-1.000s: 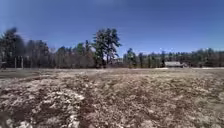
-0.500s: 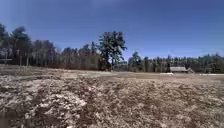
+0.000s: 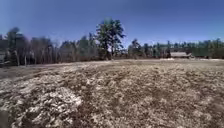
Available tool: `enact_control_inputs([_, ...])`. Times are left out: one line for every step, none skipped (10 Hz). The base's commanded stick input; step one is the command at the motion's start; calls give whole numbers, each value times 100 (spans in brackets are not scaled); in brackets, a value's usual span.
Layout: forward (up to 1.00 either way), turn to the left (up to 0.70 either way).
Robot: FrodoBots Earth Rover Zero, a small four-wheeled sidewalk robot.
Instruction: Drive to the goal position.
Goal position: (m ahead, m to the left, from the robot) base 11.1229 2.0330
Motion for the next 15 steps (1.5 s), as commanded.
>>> enact_control_inputs([70, 0])
enact_control_inputs([70, 0])
enact_control_inputs([70, 0])
enact_control_inputs([70, 0])
enact_control_inputs([70, 0])
enact_control_inputs([70, 0])
enact_control_inputs([70, 0])
enact_control_inputs([70, 0])
enact_control_inputs([70, 0])
enact_control_inputs([70, 0])
enact_control_inputs([70, 0])
enact_control_inputs([70, 0])
enact_control_inputs([70, 0])
enact_control_inputs([70, 0])
enact_control_inputs([70, 0])
